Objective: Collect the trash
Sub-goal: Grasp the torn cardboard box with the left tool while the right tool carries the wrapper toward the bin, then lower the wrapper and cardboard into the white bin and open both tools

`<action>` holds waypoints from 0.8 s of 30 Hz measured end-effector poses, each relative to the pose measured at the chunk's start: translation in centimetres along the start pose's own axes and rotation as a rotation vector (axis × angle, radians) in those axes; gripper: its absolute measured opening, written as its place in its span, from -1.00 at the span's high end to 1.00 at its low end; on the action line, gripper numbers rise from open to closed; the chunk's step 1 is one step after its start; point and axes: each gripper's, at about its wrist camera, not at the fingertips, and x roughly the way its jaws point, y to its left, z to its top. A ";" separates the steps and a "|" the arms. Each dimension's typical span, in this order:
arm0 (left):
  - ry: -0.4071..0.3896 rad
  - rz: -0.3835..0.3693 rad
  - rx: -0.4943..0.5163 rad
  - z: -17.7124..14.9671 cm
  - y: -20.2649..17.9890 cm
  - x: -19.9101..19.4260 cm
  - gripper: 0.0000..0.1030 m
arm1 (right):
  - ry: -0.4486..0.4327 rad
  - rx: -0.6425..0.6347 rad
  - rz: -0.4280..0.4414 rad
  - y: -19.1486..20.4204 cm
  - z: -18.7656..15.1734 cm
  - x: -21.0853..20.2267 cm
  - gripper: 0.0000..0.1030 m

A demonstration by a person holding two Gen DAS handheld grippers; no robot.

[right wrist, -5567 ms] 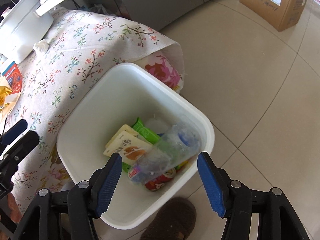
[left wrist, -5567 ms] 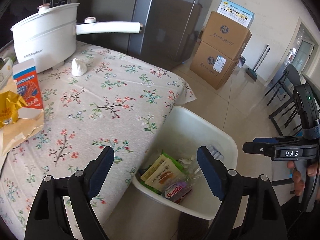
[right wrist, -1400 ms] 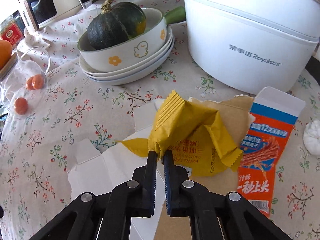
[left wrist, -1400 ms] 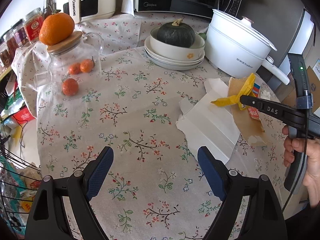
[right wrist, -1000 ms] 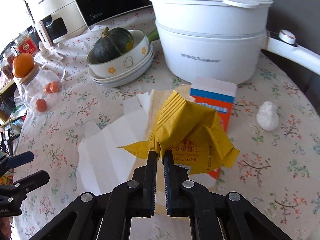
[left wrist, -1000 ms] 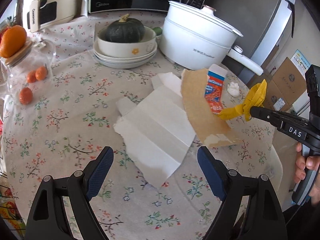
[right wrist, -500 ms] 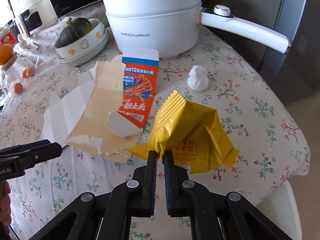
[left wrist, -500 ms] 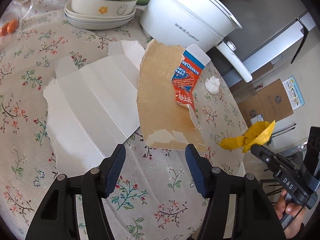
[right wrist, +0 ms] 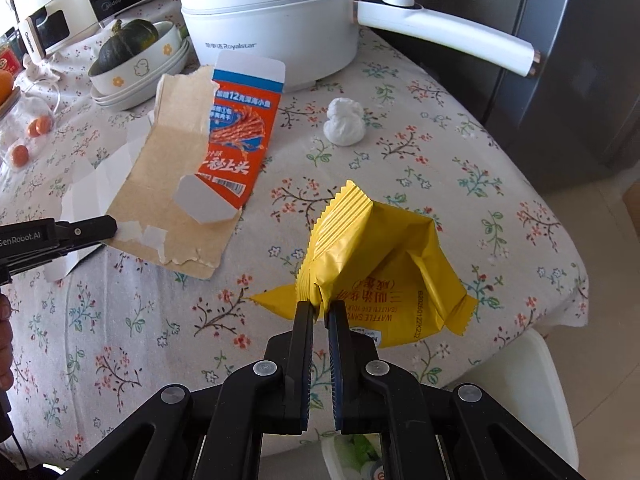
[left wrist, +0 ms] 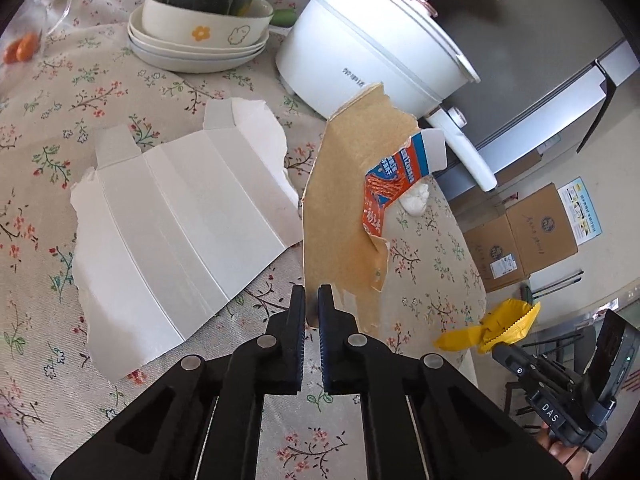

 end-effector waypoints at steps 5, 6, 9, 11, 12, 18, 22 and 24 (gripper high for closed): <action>-0.048 -0.040 0.049 0.0 -1.6 -3.1 1.00 | -0.017 0.022 -0.013 -1.3 -0.7 -1.5 0.89; -0.053 -0.045 0.058 -0.1 -1.8 -3.7 1.00 | -0.023 0.028 -0.014 -1.5 -0.8 -1.8 0.89; -0.058 -0.045 0.085 -0.6 -2.5 -5.2 1.00 | -0.037 0.043 -0.019 -2.1 -1.3 -2.9 0.88; -0.063 -0.052 0.095 -0.9 -2.6 -6.2 1.00 | -0.044 0.048 -0.024 -2.4 -1.7 -3.6 0.88; -0.066 -0.056 0.103 -1.2 -2.7 -6.6 1.00 | -0.046 0.046 -0.029 -2.5 -1.9 -4.0 0.88; -0.115 -0.087 0.186 -2.4 -4.5 -9.6 1.00 | -0.059 0.050 -0.055 -3.5 -3.4 -5.8 0.88; -0.128 -0.111 0.237 -3.1 -6.1 -10.9 1.00 | -0.064 0.066 -0.064 -4.3 -4.5 -7.0 0.88; -0.125 -0.124 0.258 -3.6 -6.8 -11.2 1.00 | -0.064 0.076 -0.068 -4.8 -5.1 -7.4 0.88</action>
